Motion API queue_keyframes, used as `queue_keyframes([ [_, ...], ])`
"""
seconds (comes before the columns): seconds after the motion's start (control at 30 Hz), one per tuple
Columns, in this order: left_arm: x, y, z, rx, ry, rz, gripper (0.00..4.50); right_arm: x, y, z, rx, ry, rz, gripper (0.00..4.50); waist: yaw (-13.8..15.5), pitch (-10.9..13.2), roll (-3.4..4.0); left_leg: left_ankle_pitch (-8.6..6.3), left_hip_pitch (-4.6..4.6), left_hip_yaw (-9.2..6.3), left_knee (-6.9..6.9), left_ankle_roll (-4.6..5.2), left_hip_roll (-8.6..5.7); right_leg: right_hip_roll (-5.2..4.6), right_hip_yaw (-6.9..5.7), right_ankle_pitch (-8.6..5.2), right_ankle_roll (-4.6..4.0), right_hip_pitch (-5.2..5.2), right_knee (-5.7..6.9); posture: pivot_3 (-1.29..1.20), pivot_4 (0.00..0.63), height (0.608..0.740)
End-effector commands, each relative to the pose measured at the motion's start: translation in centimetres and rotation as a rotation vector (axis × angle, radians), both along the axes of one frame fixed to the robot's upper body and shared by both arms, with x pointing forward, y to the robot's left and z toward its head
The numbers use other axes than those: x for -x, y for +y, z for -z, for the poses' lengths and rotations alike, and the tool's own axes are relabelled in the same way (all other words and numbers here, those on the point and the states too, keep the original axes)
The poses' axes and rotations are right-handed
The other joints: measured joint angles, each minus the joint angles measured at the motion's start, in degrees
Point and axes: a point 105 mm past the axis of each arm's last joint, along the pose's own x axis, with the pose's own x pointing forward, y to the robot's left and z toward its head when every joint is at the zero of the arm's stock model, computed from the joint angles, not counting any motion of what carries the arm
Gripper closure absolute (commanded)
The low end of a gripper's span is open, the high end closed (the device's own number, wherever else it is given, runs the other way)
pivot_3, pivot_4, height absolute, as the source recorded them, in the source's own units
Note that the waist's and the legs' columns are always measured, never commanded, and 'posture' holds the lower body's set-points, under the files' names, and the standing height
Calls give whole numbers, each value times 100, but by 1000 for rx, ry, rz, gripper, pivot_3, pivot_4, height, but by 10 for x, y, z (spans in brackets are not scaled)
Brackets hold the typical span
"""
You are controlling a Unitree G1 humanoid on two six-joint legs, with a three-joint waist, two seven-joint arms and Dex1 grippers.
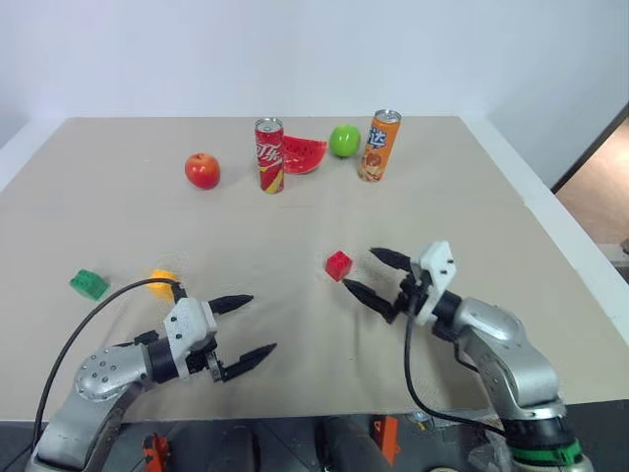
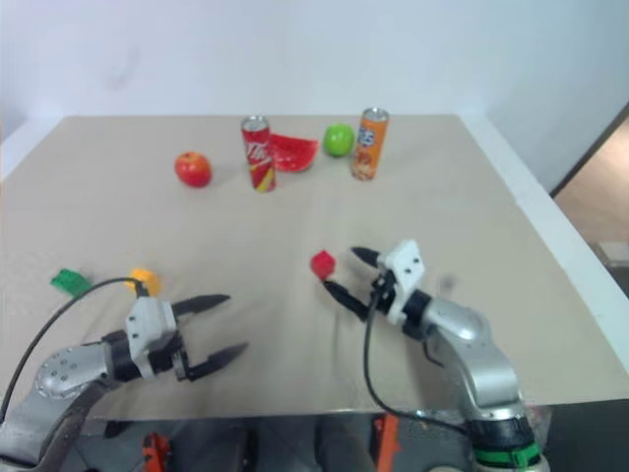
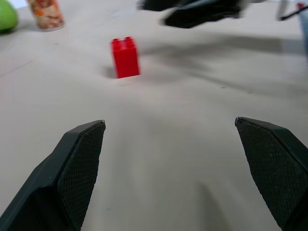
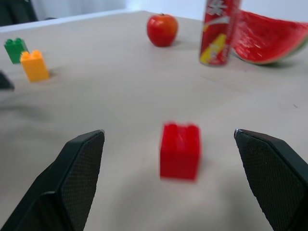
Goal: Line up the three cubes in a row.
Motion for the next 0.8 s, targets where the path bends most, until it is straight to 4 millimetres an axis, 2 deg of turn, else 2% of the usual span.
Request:
queue_keyframes([
  [0.03,3,-5,-11,-6,-53,37,19,-7,11,-2,-6,-9,15,0,4,0,0,0,-2,1,0,0,0,0,-1,0,0,-2,0,0,150,740],
  [0.2,2,-4,-12,3,-42,36,19,-14,20,6,9,16,24,0,3,0,0,0,-8,6,0,0,-2,-6,-1,-1,2,-6,-1,0,150,740],
  [0.53,3,-8,-10,10,-45,31,19,-28,15,18,16,71,86,0,2,0,0,0,-8,6,-1,0,1,-1,-1,1,3,-9,0,0,150,740],
  [0.57,3,-8,-9,12,-44,30,0,-28,15,20,16,80,85,560,2,0,1,0,-8,6,-1,0,1,-1,-1,1,3,-10,0,0,150,740],
  [0.8,3,-6,-8,19,-40,10,0,-24,16,23,8,97,81,2808,2,0,1,0,-8,9,-1,0,0,-3,0,1,4,-10,0,0,150,740],
])
